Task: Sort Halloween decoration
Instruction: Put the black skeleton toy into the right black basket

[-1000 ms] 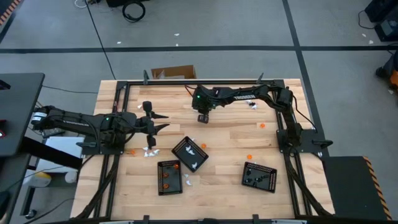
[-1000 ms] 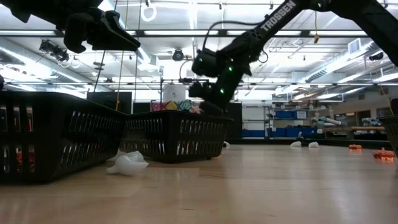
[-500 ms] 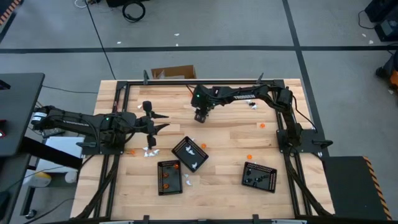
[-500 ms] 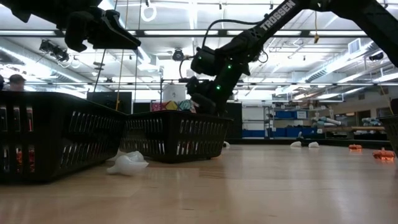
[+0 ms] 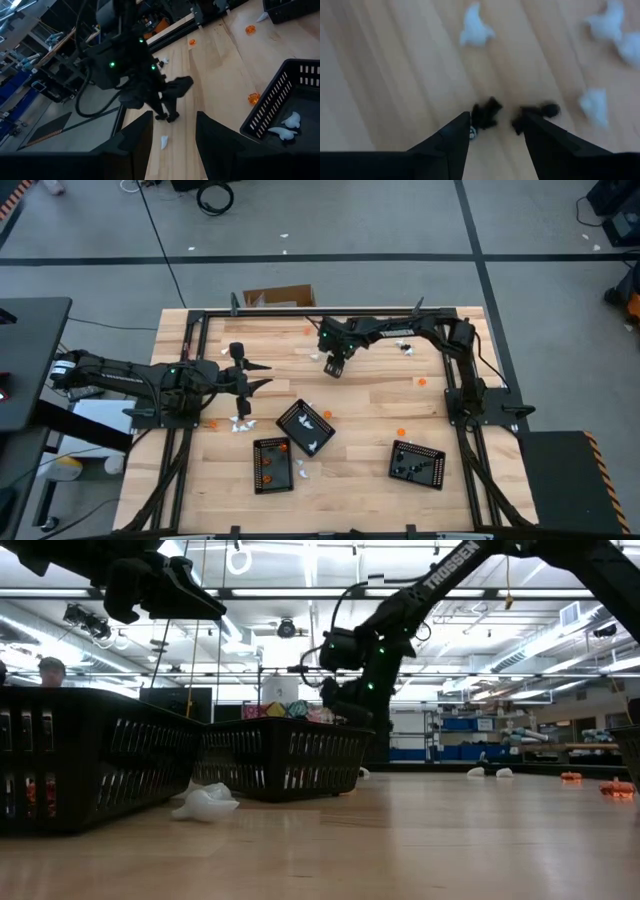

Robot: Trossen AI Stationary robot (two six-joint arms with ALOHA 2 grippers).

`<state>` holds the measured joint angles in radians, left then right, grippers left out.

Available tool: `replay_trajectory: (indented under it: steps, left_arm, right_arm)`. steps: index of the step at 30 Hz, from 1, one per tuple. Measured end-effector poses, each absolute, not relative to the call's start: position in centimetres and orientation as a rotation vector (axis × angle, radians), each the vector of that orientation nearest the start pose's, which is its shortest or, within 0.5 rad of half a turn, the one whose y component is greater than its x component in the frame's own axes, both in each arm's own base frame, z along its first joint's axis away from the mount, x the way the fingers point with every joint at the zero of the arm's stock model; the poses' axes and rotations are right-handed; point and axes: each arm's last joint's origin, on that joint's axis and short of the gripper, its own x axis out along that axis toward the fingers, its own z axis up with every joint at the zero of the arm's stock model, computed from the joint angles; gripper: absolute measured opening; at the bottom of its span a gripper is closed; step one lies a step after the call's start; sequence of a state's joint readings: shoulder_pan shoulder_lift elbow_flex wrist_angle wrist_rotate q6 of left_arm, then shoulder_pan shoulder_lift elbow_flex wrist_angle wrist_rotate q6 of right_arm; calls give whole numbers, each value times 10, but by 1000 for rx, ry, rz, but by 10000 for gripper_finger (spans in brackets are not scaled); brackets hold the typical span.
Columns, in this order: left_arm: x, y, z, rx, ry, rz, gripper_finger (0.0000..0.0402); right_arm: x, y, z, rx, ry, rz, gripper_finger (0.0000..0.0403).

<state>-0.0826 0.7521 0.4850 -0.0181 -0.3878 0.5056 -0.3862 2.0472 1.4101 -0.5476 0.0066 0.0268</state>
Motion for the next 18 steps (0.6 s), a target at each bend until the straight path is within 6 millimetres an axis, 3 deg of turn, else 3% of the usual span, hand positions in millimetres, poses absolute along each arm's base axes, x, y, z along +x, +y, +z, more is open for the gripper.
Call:
replay_trajectory:
  steps: [5, 11, 18]
  left_arm:
    - [170, -3, 250, 567, 351, 226, 155]
    - [171, -3, 251, 567, 346, 227, 155]
    - [171, -3, 251, 567, 347, 227, 155]
  right_arm:
    - [382, -142, 135, 219, 1178, -366, 185]
    - [383, -137, 133, 235, 1189, -351, 164]
    - [384, -133, 134, 180, 1220, -371, 82]
